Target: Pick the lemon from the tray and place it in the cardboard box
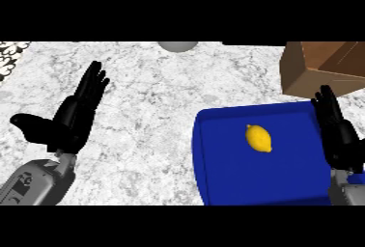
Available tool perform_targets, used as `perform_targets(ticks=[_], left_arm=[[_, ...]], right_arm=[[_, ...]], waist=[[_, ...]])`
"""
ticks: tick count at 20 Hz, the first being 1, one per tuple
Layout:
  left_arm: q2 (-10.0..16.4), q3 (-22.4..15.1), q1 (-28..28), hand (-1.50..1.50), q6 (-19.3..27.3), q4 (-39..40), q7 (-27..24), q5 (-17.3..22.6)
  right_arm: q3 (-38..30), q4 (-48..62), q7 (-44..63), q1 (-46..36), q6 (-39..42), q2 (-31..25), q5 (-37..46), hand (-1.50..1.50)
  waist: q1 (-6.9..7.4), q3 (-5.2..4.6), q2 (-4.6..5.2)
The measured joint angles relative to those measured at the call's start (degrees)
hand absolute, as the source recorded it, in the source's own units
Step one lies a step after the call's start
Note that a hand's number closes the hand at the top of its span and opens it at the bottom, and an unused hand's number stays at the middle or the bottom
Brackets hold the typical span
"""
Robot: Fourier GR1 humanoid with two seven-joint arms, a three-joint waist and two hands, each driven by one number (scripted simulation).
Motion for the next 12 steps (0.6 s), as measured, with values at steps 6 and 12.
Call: perform_targets(ticks=[6, 12], left_arm=[[4.89, -1.56, -0.82, 0.0, -5.04, 1.29, -3.13, -4.61], [7.41, -3.59, -0.91, 0.0, -9.88, 3.01, -6.45, -7.5]], right_arm=[[-0.6, -5.95, 0.22, -11.4, 13.35, -8.47, -4.76, -1.5], [-0.17, -1.49, -9.07, -18.04, 29.04, -21.42, -0.68, -1.5]], waist=[[0.49, 0.7, -0.52], [0.88, 0.86, 0.04]])
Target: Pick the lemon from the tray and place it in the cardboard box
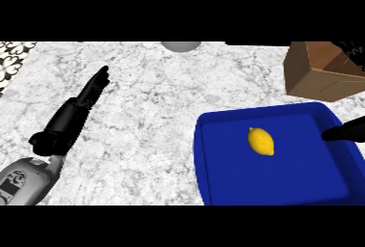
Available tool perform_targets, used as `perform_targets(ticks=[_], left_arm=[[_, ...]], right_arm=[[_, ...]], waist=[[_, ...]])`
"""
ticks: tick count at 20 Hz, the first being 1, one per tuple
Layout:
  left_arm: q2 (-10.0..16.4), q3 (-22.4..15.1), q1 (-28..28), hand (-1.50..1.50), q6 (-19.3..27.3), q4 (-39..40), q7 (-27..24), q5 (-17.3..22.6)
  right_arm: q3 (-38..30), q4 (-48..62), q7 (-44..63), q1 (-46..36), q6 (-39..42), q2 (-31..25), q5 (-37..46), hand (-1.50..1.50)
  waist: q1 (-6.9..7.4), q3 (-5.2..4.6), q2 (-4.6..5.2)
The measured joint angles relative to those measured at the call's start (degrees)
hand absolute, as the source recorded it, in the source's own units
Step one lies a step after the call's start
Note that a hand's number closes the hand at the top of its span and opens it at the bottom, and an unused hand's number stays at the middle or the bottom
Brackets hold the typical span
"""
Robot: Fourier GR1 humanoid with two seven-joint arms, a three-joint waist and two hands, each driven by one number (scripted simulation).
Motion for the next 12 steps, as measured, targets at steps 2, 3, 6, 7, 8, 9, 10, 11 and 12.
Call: perform_targets(ticks=[2, 3, 6, 7, 8, 9, 10, 11, 12], left_arm=[[0.53, 0.24, 0.09, 0.0, -1.25, 0.55, -1.14, -0.19], [0.56, 0.3, 0.08, 0.0, -1.63, 0.82, -1.53, -0.34], [0.81, 0.41, 0.66, 0.0, -2.78, 1.25, -2.62, -0.71], [0.72, 0.32, 0.96, 0.0, -2.89, 1.24, -2.81, -1.04], [0.74, 0.31, 1.46, 0.0, -3.15, 0.99, -3.24, -1.19], [0.94, 0.69, 1.46, 0.0, -3.77, 1.51, -3.61, -1.18], [0.7, 0.84, 1.13, 0.0, -4.0, 2.28, -3.88, -1.38], [0.85, 1.24, 1.57, 0.0, -4.44, 2.87, -4.52, -1.25], [0.69, 1.45, 1.29, 0.0, -4.56, 3.14, -4.36, -1.23]], right_arm=[[0.06, 2.56, -6.38, -1.06, 3.76, -2.6, 2.51, -1.5], [0.61, 3.15, -9.58, -1.25, 4.97, -3.56, 4.44, -1.5], [2.42, 5.66, -18.91, -2.38, 6.38, -5.79, 11.24, -1.5], [3.06, 6.13, -20.97, -3.05, 6.75, -6.58, 13.24, -1.5], [3.9, 6.62, -22.79, -3.71, 6.98, -7.32, 15.31, -1.5], [5.12, 6.64, -23.23, -4.7, 6.88, -7.51, 17.35, -1.5], [6.4, 6.43, -23.31, -5.53, 6.88, -8.1, 19.49, -1.5], [7.58, 5.9, -23.87, -5.53, 6.6, -9.05, 21.82, -1.5], [8.91, 5.04, -23.56, -6.05, 6.65, -9.88, 23.98, -1.5]], waist=[[0.13, 0.08, 0.13], [0.07, 0.1, 0.12], [0.28, 0.15, 0.14], [0.22, 0.15, 0.07], [0.26, 0.13, 0.01], [0.17, 0.12, -0.04], [0.01, 0.09, -0.06], [-0.15, 0.06, -0.11], [-0.32, 0.05, -0.18]])
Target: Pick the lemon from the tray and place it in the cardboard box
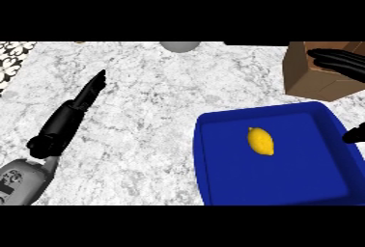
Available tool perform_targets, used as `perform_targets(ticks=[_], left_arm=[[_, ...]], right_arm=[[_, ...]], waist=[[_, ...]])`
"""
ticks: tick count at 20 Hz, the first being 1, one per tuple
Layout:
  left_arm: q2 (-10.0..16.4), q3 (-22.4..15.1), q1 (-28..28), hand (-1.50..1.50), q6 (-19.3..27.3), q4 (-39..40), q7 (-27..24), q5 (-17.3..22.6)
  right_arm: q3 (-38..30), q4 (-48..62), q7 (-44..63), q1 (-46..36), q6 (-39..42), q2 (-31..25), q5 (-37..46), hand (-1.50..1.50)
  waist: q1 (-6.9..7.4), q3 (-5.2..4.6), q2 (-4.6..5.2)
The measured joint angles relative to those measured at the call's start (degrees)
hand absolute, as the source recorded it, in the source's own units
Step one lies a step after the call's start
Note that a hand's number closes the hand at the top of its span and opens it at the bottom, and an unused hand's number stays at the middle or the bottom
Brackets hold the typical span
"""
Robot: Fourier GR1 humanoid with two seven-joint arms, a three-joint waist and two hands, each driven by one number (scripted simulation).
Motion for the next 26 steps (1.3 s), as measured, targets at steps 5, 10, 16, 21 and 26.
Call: perform_targets(ticks=[5, 10, 16, 21, 26], left_arm=[[0.06, 1.19, 0.26, 0.0, -0.91, 0.38, 0.04, -0.04], [-1.03, 1.96, 1.18, 0.0, -1.1, 1.45, -0.91, -1.12], [-1.3, 3.8, 2.21, 0.0, -2.51, 0.2, -0.24, -2.11], [-2.74, 6.04, 0.54, 0.0, -4.73, 2.34, 0.02, -3.26], [-4.41, 7.37, 1.98, 0.0, -5.55, 0.29, 1.03, -5.49]], right_arm=[[7.08, -4.95, 2.96, -2.05, 1.54, -2.11, 9.66, -1.5], [12.78, -14.11, 10.88, -1.43, 4.08, -1.11, 16.74, -1.5], [15.65, -21.47, 20.39, -0.09, 9.25, 1.08, 22.81, -1.5], [16.28, -25.75, 25.91, 3.41, 12.9, 3.82, 26.49, -1.5], [16.9, -26.54, 28.28, 6.11, 14.2, 7.76, 31.17, -1.5]], waist=[[-0.36, -0.05, -0.3], [-1.2, -0.08, -0.54], [-1.29, -0.04, -0.55], [-1.48, -0.02, -0.49], [-1.26, -0.01, -0.45]])
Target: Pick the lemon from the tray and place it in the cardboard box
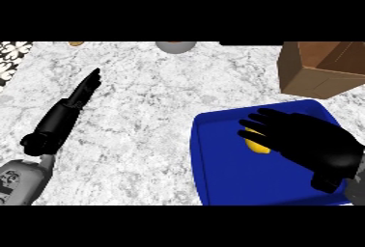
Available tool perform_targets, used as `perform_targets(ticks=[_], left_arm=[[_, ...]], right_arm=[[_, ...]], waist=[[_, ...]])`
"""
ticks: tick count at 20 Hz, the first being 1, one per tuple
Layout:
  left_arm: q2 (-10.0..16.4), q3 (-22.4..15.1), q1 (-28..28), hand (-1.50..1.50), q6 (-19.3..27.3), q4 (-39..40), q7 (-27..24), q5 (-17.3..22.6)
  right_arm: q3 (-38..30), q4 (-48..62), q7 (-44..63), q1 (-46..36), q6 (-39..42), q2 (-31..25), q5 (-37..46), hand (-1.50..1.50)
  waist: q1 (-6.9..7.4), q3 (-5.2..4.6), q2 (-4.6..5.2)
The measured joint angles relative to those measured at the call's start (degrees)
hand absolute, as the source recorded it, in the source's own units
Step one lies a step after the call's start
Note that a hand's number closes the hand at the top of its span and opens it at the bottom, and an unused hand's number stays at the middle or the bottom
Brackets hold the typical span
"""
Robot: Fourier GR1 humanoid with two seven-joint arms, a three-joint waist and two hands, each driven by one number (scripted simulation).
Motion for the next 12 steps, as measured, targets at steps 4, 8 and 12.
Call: perform_targets(ticks=[4, 8, 12], left_arm=[[-1.0, 1.43, 1.24, 0.0, -1.64, -0.48, -0.04, -0.98], [-2.74, 2.4, 2.17, 0.0, -2.6, -0.34, -0.57, -2.96], [-4.05, 3.91, 2.42, 0.0, -3.84, -1.69, 1.06, -4.37]], right_arm=[[0.34, -0.29, 0.31, 2.01, -1.44, 1.78, 5.16, -1.5], [0.84, 1.29, 0.52, 2.61, -2.23, 5.24, 9.41, -1.5], [0.02, 2.97, -0.97, 1.91, -1.81, 7.39, 12.74, -1.5]], waist=[[0.04, 0.01, 0.02], [0.1, 0.01, 0.03], [0.14, 0.01, 0.04]])
